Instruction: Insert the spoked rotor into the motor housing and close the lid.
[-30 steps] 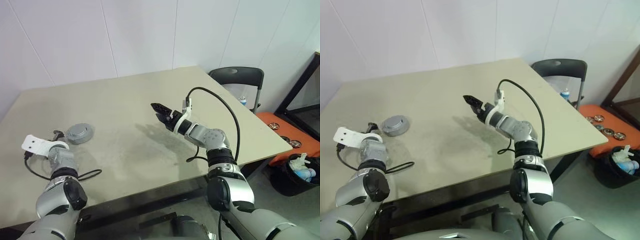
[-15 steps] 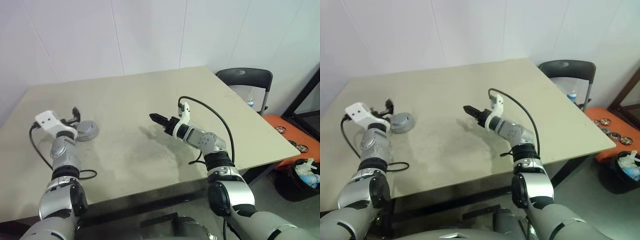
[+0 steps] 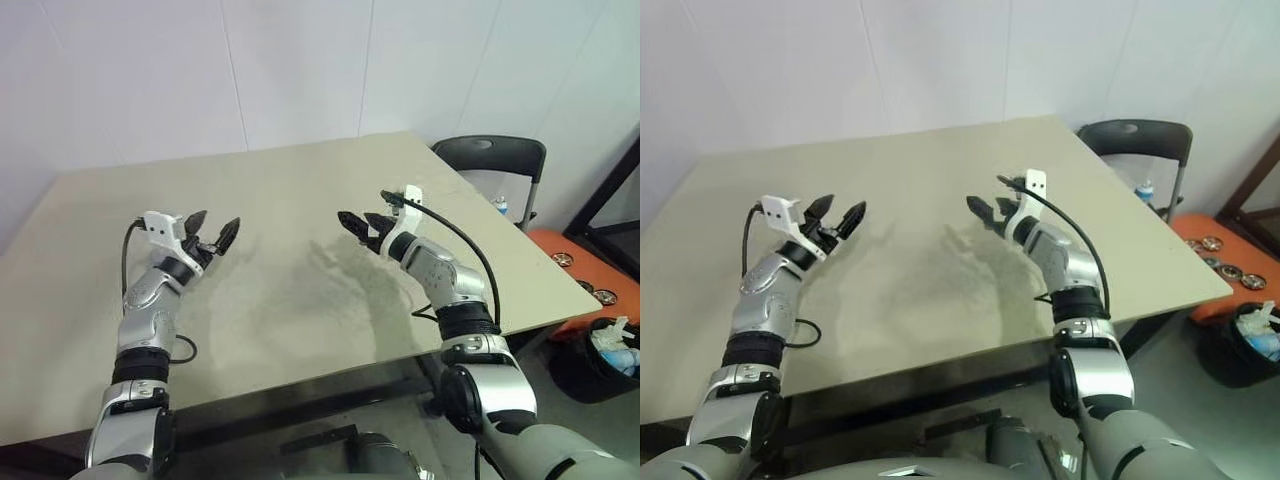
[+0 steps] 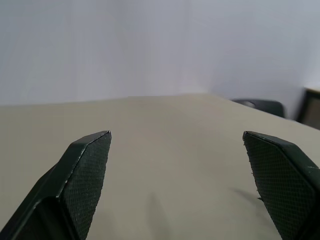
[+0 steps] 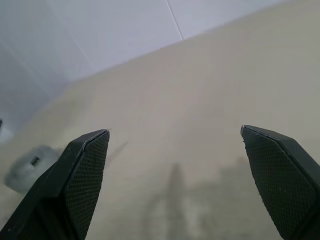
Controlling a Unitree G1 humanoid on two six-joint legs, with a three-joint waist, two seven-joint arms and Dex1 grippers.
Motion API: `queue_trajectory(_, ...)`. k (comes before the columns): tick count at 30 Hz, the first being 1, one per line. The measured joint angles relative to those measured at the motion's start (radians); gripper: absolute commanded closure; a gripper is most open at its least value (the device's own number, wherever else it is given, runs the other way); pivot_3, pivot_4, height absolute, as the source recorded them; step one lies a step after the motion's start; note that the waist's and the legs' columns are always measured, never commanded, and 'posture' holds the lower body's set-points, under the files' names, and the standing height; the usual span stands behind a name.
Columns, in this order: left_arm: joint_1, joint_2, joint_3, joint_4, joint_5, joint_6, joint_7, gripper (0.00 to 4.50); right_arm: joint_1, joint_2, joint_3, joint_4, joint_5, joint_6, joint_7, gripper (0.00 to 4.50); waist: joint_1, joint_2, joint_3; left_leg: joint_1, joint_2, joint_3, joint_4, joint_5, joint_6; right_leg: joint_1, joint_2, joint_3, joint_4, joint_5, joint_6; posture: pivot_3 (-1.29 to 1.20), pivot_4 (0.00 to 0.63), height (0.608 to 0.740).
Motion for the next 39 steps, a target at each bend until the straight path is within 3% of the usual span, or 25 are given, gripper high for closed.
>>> queue_trajectory(13,0.003,0.012,-0.044,-0.07,0.028,0.048,-0.057,0.0,0.077,-0.09,0.019,-0.116,-0.052,-0.031,0.007,0.1,0.002,0.0,0.0,0.001,0.0,0.001,0.0,0.0,-0.001,0.001,0.0,0.0,0.0,0.0,0.0,0.0,0.0,0.74)
queue_trajectory(31,0.125,0.03,-0.047,-0.194,0.041,0.087,-0.059,0.0,0.086,-0.094,0.08,-0.099,-0.116,-0.115,0.041,0.1,0.023,0.0,0.0,0.002,0.0,0.002,0.0,0.0,0.0,0.001,0.001,0.0,-0.001,0.0,0.0,0.0,0.0,0.74)
queue_trajectory(39,0.102,0.023,-0.07,-0.184,0.059,0.085,-0.067,0.0,0.08,-0.091,0.092,-0.098,-0.132,-0.145,0.021,0.1,0.025,0.0,0.0,0.002,0.0,0.002,0.0,0.0,-0.001,0.001,0.001,0.0,-0.001,0.0,0.0,0.0,0.0,0.74)
